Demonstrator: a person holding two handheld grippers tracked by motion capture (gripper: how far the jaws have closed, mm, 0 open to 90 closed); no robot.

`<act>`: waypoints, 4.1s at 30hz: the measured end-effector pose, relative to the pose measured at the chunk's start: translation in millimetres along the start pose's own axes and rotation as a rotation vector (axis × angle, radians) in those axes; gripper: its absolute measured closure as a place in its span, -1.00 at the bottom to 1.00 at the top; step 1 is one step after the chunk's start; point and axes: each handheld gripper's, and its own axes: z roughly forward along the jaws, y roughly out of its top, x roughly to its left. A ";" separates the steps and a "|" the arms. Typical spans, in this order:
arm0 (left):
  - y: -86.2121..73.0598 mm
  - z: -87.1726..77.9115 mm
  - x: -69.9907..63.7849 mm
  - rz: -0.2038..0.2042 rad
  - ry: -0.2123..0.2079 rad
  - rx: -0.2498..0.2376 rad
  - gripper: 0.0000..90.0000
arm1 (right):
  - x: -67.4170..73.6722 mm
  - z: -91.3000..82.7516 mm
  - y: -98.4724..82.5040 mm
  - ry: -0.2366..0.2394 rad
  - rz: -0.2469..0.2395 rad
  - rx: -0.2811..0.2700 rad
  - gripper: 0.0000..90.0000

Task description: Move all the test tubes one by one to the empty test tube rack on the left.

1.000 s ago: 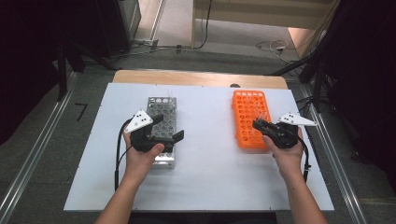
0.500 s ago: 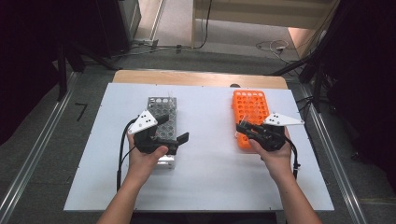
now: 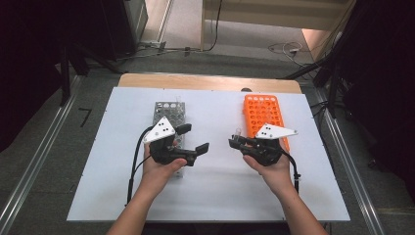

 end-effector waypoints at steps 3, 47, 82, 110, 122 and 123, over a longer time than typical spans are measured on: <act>0.7 3.2 -4.4 0.000 -0.010 0.006 -0.68 | 6.9 3.7 1.0 0.019 -0.011 0.002 0.64; -0.2 22.1 -32.3 0.082 -0.036 0.055 0.64 | 47.0 27.8 1.8 0.125 -0.077 0.051 0.64; 12.6 14.0 -12.2 0.063 0.052 0.033 0.67 | 9.1 6.0 -5.3 0.102 -0.026 -0.043 -0.74; 41.3 -13.3 42.2 0.037 0.207 -0.032 0.67 | -29.5 -15.2 -22.3 0.027 0.014 -0.050 -1.00; 52.7 -2.1 71.0 0.049 0.283 -0.039 0.67 | -36.8 -20.0 -25.8 0.017 0.025 -0.058 -1.00; 52.7 -2.1 71.0 0.049 0.283 -0.039 0.67 | -36.8 -20.3 -25.8 0.016 0.026 -0.057 -1.00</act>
